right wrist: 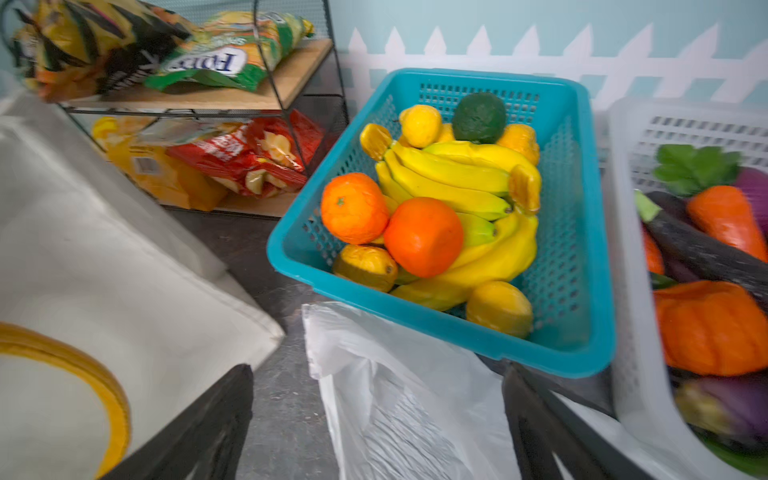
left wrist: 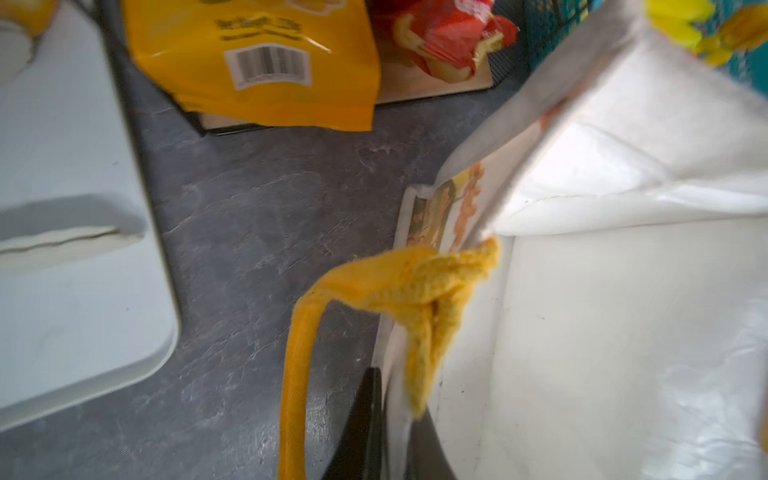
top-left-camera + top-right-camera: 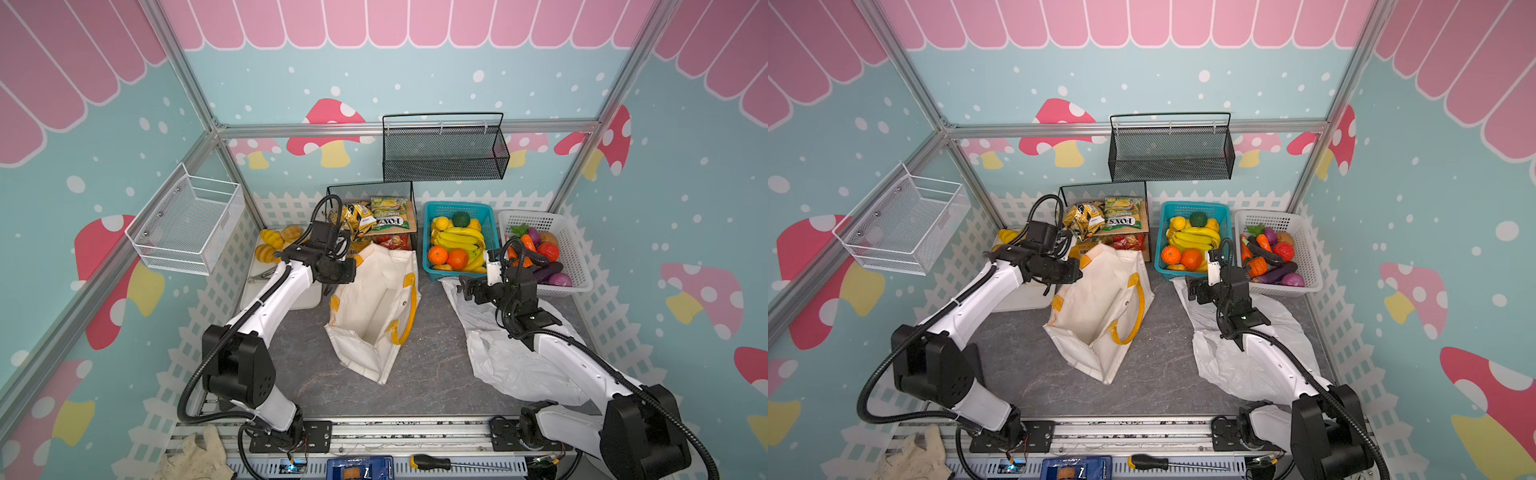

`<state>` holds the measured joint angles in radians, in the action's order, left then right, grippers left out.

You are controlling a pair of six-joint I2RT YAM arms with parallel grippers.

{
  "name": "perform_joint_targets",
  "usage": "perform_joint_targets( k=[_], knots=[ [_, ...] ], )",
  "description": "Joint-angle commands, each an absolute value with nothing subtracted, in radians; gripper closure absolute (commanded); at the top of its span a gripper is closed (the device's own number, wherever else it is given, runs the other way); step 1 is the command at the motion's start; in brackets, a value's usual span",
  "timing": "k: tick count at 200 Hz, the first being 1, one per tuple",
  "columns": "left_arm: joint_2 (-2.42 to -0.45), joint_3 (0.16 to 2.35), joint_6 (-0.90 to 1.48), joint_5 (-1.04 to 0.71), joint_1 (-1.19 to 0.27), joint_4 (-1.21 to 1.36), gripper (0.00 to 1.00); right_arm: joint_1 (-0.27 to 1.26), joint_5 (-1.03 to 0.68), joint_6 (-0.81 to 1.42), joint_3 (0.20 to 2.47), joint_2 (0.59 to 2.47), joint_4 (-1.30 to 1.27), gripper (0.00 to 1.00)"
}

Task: Place the mixed food into the grocery bags and tie them
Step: 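Grasp the white tote's yellow handle with left gripper while right gripper approaches, then pull the tote's top edge open with right gripper while left holds handle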

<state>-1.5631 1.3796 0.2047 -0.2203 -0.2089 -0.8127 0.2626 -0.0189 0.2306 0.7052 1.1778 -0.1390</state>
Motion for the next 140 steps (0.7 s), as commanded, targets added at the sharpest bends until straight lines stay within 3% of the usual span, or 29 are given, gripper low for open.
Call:
perform_joint_targets(
  k=[1, 89, 140],
  knots=[
    [-1.523, 1.328, 0.319, -0.215, -0.179, -0.744, 0.94, 0.265, 0.140, 0.191, 0.761, 1.155, -0.081, 0.05],
    [-1.395, 1.146, 0.584, -0.331, -0.179, -0.462, 0.90, 0.267, -0.106, 0.219, 0.944, 1.354, -0.056, 0.13],
    [-1.413, 1.198, 0.458, -0.408, -0.108, -0.611, 0.67, 0.267, -0.030, 0.172, 0.978, 1.375, 0.111, 0.13]
  ],
)
